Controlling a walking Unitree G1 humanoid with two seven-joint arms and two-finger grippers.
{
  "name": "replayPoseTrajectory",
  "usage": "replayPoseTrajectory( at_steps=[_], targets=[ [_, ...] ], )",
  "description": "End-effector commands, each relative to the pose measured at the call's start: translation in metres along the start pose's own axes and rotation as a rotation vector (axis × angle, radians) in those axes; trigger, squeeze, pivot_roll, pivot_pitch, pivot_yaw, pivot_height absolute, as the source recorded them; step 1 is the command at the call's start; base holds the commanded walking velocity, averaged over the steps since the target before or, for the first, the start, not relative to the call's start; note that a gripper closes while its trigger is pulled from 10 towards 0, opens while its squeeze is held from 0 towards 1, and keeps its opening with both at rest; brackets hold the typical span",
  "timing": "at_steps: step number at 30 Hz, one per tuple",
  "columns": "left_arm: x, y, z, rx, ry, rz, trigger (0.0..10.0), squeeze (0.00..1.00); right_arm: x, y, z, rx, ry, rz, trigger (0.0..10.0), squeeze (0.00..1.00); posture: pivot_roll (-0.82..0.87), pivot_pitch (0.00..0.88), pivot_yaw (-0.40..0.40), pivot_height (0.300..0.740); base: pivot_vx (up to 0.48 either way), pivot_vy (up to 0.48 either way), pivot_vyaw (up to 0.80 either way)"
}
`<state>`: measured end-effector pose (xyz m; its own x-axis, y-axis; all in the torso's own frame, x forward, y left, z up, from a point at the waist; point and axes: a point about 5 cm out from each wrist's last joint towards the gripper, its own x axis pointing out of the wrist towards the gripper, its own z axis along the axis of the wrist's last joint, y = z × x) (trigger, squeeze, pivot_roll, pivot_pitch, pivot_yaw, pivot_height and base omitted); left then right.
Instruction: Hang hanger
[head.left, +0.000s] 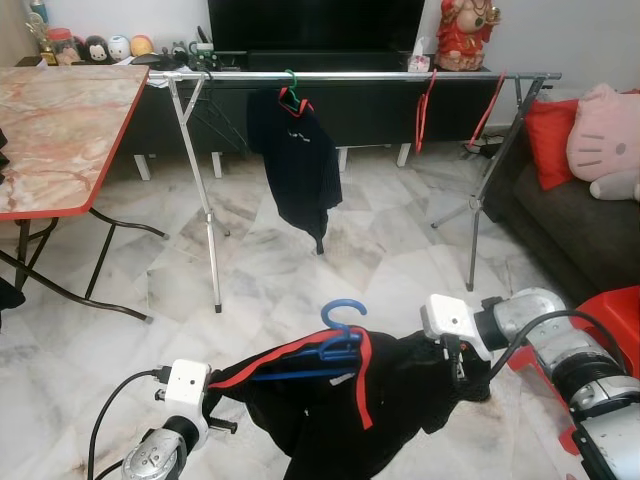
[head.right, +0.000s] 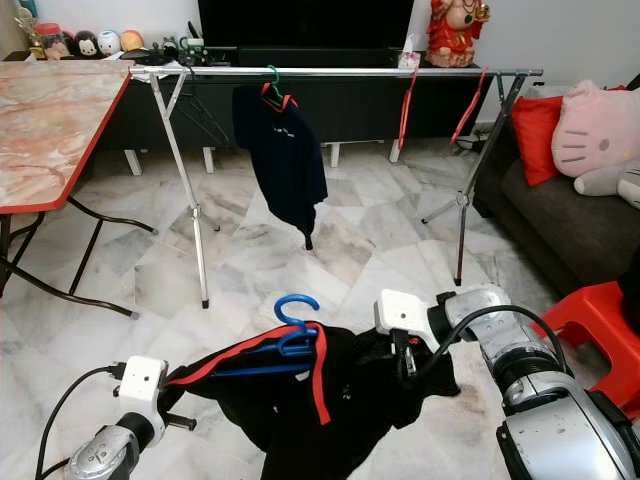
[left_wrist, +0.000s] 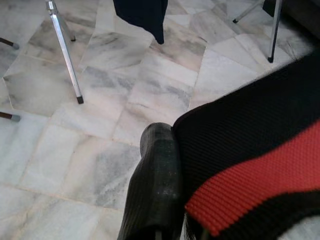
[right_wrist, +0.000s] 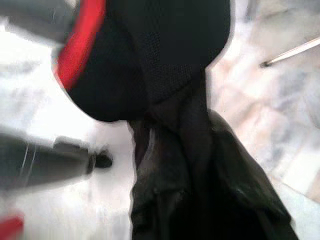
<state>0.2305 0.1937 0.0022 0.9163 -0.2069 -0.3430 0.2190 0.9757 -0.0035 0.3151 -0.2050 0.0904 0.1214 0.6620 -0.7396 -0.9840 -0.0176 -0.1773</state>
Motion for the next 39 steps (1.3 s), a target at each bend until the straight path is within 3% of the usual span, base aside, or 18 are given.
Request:
replayPoseTrajectory(
  at_steps=[1,4,9,18,25,29,34,35,37,39],
  targets=[
    [-0.002,0.008,0.004,0.007,-0.004,0.014,10.0,0.0,-0.007,-0.002,-0.004,-0.031,0.056,-0.024,0.0,0.0,-0.1,0.0,-0.055,0.74,0.0,0.0,0.0],
    [-0.002,0.011,0.013,0.011,-0.028,0.002,10.0,0.0,-0.001,-0.002,-0.007,-0.083,0.142,-0.042,0.0,0.0,-0.09,0.0,-0.055,0.74,0.0,0.0,0.0],
    [-0.001,0.007,0.02,0.002,-0.039,-0.043,10.0,0.0,0.003,-0.006,-0.006,-0.09,0.146,-0.116,0.0,0.0,-0.09,0.0,-0.056,0.74,0.0,0.0,0.0],
    [-0.006,-0.002,0.027,-0.013,-0.018,-0.154,10.0,0.0,0.016,-0.015,0.003,-0.029,0.076,-0.285,0.0,0.0,-0.09,0.0,-0.055,0.74,0.0,0.0,0.0],
    [-0.005,-0.008,0.059,-0.088,-0.114,-0.235,10.0,0.0,0.045,-0.006,0.004,0.052,0.063,-0.321,0.0,0.0,-0.07,0.0,-0.052,0.74,0.0,0.0,0.0],
    [-0.007,-0.014,0.073,-0.094,-0.136,-0.295,10.0,0.0,0.061,-0.005,0.015,0.142,-0.04,-0.345,0.0,0.0,-0.07,0.0,-0.048,0.74,0.0,0.0,0.0],
    [-0.008,-0.015,0.074,-0.096,-0.13,-0.3,10.0,0.0,0.062,-0.005,0.016,0.146,-0.042,-0.346,0.0,0.0,-0.07,0.0,-0.048,0.74,0.0,0.0,0.0],
    [-0.008,-0.017,0.075,-0.084,-0.121,-0.317,10.0,0.0,0.064,-0.007,0.02,0.17,-0.073,-0.372,0.0,0.0,-0.07,0.0,-0.047,0.74,0.0,0.0,0.0],
    [-0.011,-0.023,0.074,-0.042,-0.086,-0.371,10.0,0.0,0.068,-0.023,0.042,0.331,-0.268,-0.517,0.0,0.0,-0.07,0.0,-0.043,0.74,0.0,0.0,0.0],
    [-0.012,-0.023,0.073,-0.03,-0.064,-0.382,10.0,0.0,0.07,-0.024,0.046,0.35,-0.3,-0.522,0.0,0.0,-0.07,0.0,-0.041,0.74,0.0,0.0,0.0]
  ],
)
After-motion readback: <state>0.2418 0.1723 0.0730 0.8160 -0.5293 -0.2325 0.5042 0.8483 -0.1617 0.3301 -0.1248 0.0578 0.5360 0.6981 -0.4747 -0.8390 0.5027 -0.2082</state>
